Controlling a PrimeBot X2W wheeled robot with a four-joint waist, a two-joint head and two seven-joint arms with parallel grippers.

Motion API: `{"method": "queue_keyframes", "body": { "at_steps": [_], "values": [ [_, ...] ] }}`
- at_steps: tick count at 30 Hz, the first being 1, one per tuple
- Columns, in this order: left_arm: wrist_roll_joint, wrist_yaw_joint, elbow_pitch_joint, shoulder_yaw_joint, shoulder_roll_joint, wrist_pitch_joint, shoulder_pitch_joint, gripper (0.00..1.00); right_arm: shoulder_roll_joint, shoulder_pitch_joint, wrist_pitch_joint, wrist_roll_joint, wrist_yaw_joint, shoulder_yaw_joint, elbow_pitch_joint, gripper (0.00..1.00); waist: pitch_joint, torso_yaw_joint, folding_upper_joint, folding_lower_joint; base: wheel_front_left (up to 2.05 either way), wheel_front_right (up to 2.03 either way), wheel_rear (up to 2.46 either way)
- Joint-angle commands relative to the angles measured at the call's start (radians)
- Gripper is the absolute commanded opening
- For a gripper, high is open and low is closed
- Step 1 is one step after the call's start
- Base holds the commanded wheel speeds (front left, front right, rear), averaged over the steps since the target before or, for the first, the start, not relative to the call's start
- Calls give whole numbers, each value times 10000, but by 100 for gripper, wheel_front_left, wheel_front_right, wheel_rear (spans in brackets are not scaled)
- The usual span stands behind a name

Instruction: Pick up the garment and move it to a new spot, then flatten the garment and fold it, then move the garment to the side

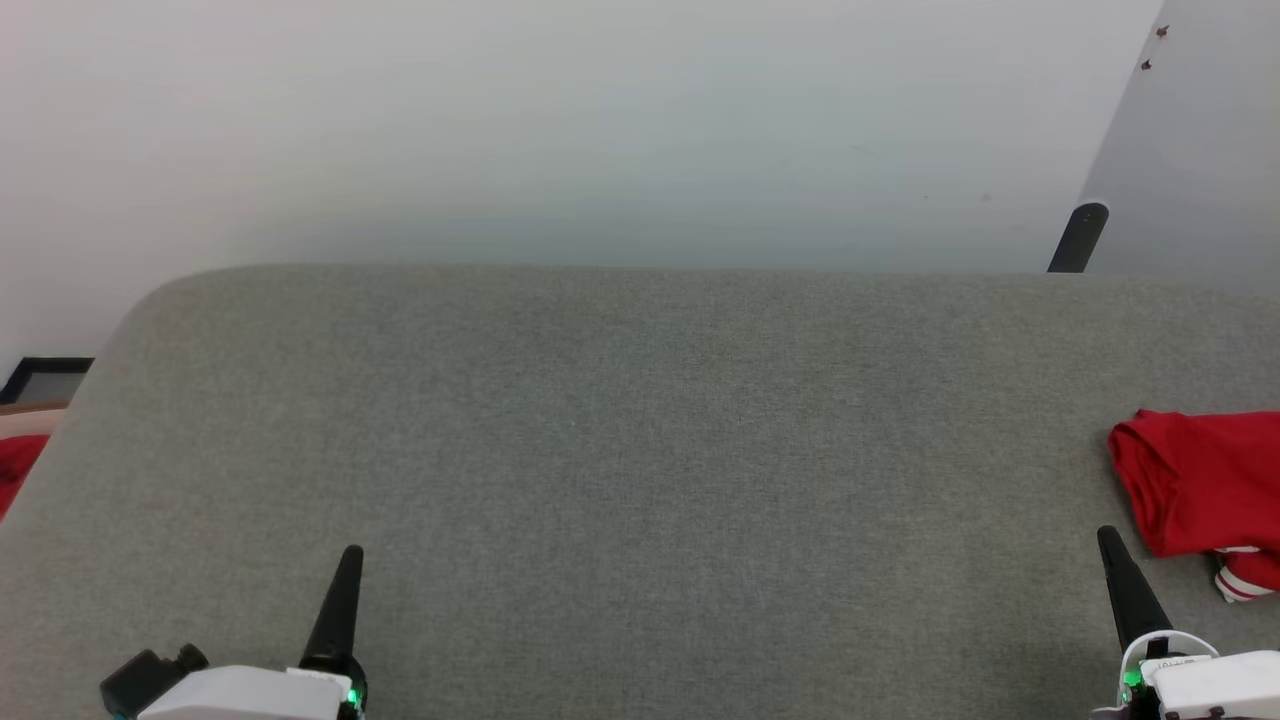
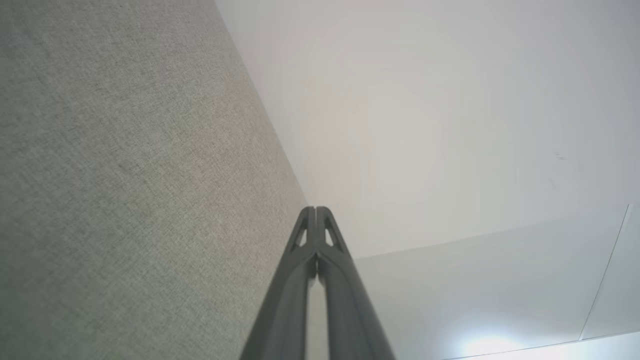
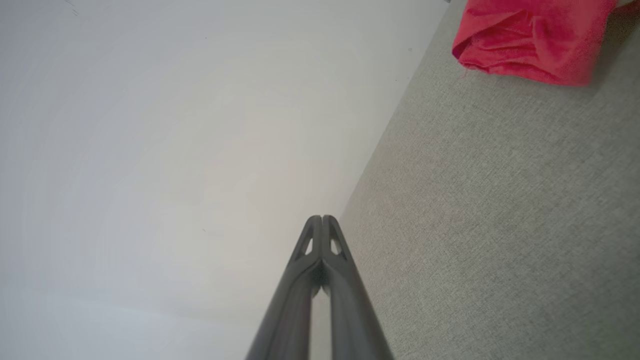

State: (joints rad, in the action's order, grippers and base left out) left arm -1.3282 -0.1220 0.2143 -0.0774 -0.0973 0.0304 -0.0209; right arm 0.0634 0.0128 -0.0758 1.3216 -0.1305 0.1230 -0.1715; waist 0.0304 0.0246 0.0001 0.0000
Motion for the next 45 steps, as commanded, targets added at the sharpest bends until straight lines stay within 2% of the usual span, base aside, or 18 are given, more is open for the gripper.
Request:
{"method": "queue_keyframes", "body": {
  "at_steps": [1,45],
  "values": [
    [-155,-50,-15,-59,-1,29,-178,0,8,181,-28,199,-5,-13,-6,0,-6,-5,-1,0,0,0,0],
    [-2852,-112,330,-399,488,875,-952,0,-152,1030,-397,2924,-5,-105,-756,0,-334,-246,-1,0,0,0,0]
  ]
}}
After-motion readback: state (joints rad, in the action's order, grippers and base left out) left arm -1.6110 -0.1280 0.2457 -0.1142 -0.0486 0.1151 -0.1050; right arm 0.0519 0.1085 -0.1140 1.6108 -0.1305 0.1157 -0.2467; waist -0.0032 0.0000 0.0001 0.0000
